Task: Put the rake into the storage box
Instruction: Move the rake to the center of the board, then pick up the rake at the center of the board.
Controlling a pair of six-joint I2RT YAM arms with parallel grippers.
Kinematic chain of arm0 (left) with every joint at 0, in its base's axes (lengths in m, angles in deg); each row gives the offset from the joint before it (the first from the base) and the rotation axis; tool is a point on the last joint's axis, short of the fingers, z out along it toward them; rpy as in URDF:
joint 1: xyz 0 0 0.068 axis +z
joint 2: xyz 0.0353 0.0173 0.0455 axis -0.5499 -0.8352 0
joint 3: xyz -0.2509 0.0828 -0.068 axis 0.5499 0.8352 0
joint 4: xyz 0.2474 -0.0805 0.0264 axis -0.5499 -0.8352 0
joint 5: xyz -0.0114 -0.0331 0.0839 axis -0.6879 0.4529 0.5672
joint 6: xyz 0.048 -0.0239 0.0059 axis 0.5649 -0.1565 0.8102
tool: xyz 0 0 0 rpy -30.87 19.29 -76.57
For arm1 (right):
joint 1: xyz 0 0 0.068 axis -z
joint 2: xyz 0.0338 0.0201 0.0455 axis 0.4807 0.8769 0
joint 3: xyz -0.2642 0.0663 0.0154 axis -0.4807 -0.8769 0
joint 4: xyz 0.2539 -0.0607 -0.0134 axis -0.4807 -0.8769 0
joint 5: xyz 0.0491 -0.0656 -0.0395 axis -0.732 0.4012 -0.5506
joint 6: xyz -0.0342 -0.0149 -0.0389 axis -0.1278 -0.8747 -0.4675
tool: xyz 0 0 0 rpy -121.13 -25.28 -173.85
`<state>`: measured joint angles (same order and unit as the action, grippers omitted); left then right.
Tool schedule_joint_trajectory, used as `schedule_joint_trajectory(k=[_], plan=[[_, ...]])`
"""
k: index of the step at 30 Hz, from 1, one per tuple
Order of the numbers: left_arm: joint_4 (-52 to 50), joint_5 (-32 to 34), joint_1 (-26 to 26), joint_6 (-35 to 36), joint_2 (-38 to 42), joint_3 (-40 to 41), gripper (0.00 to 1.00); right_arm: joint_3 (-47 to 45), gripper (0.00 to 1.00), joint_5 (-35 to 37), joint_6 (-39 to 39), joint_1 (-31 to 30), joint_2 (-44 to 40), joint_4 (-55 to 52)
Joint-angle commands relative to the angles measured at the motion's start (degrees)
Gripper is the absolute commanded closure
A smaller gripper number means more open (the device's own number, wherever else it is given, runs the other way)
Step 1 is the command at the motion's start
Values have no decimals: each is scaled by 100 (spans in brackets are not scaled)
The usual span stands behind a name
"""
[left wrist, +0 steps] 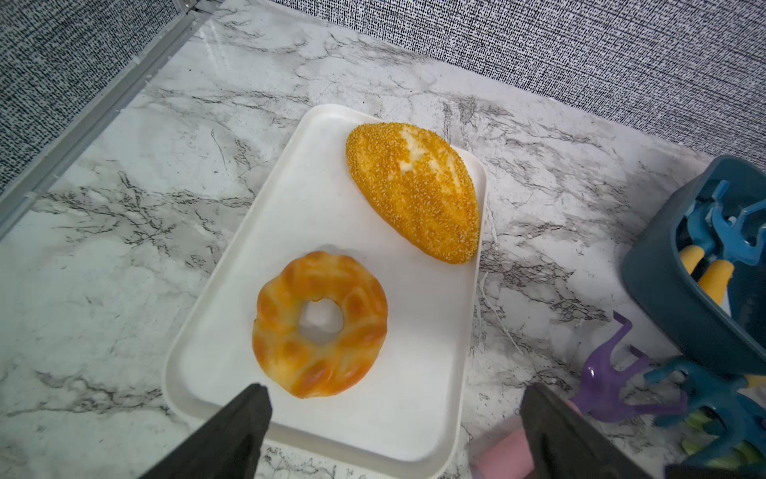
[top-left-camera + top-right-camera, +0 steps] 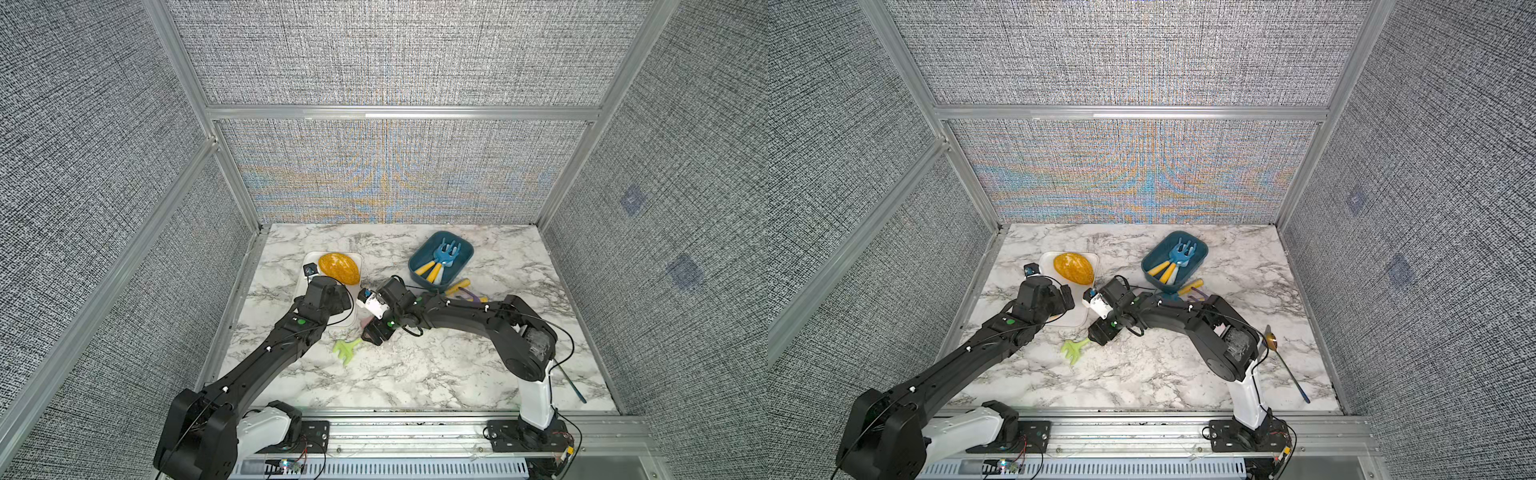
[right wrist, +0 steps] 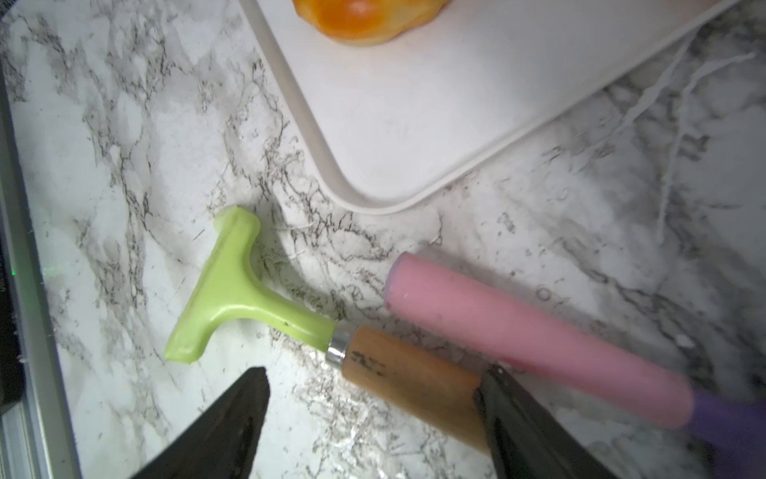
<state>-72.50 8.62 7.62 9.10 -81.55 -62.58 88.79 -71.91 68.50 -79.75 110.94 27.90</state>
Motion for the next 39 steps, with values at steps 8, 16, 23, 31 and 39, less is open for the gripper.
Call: schedule_joint_trajectory(k=[8, 16, 23, 31, 39], plan=[[183, 77, 14, 19, 69, 44, 1, 288, 15, 517, -266, -254, 1, -661], [187, 150, 14, 48, 85, 67, 1, -199, 15, 461, -571, -565, -36, -737], [218, 148, 14, 41, 52, 71, 1, -568, 16, 1131, -637, -841, -288, -799], [236, 211, 8, 61, 93, 99, 1, -530, 27, 1848, -687, -1067, -279, -937], [236, 218, 7, 63, 151, 123, 1, -814, 42, 2012, -490, -1199, -563, -1049]])
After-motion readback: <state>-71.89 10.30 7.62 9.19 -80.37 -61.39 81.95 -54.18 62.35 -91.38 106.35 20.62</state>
